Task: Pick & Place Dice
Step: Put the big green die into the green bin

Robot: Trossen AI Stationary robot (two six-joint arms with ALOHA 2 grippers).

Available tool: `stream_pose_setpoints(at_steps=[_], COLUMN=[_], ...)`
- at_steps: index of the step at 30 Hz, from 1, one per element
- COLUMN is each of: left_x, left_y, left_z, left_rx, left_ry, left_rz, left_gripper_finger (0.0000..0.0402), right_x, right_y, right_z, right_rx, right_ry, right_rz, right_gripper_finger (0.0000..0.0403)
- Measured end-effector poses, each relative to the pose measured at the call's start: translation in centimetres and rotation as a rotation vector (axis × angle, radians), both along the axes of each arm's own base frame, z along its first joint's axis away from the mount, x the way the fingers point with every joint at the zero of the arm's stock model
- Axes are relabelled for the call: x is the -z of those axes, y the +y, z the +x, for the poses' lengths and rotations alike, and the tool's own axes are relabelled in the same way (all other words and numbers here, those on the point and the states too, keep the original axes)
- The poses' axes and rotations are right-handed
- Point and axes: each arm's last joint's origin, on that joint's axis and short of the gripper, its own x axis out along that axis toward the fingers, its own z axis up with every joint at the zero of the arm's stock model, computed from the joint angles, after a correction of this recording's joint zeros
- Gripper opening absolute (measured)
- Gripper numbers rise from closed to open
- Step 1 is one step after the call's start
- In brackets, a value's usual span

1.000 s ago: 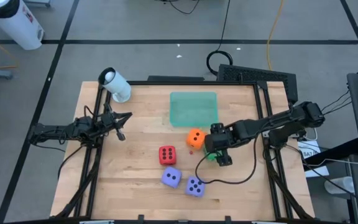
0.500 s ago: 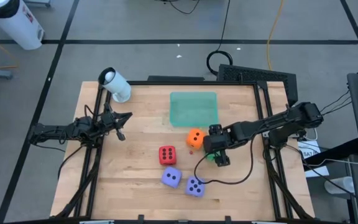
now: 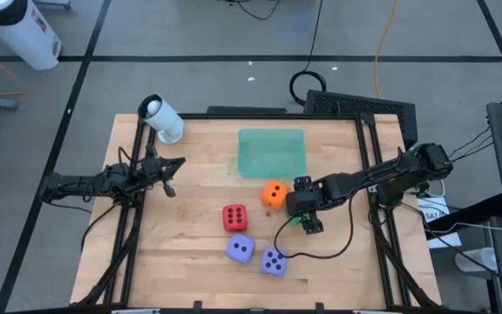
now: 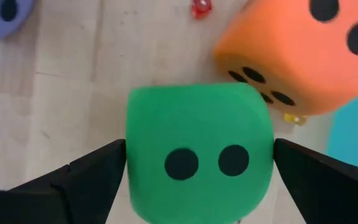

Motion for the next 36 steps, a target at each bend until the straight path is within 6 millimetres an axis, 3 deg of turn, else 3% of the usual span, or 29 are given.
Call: stream_pose_setpoints(at_steps=[7,14,19,27,32,36], left_x=[0.0,0.0,0.0,0.0,-0.1,-0.1], left_y=[0.0,0.0,0.0,0.0,0.0,0.0], left_z=[0.0,0.0,0.0,0.0,0.0,0.0], left_rx=[0.000,0.001,0.000,0.000,0.000,0.000], left_ry=[0.000,0.001,0.000,0.000,-0.012,-0.014], left_rz=[0.001,0.001,0.001,0.001,0.001,0.001], left_gripper_finger=[0.0031,0.0031,0.0031,0.0031,0.0031,0.0031], right_x=[1.4,1.4,0.9,-3.2,-7.8,-10.5], right_y=[-0.4,-0.1,-0.2,-0.7,-2.4,-5.2], right_z=[-0.2,0.0,-0.3,-1.7,-2.2,-2.1], right_rx=[0.005,-0.012,0.089,0.103,0.175,0.253], right_ry=[-0.017,-0.031,-0.034,-0.206,-0.430,-0.544], right_rz=[0.016,0.066,0.142,0.188,0.048,-0.117], right_gripper_finger=[0.0394,0.0394,0.0387,0.0364,0.0367,0.0365])
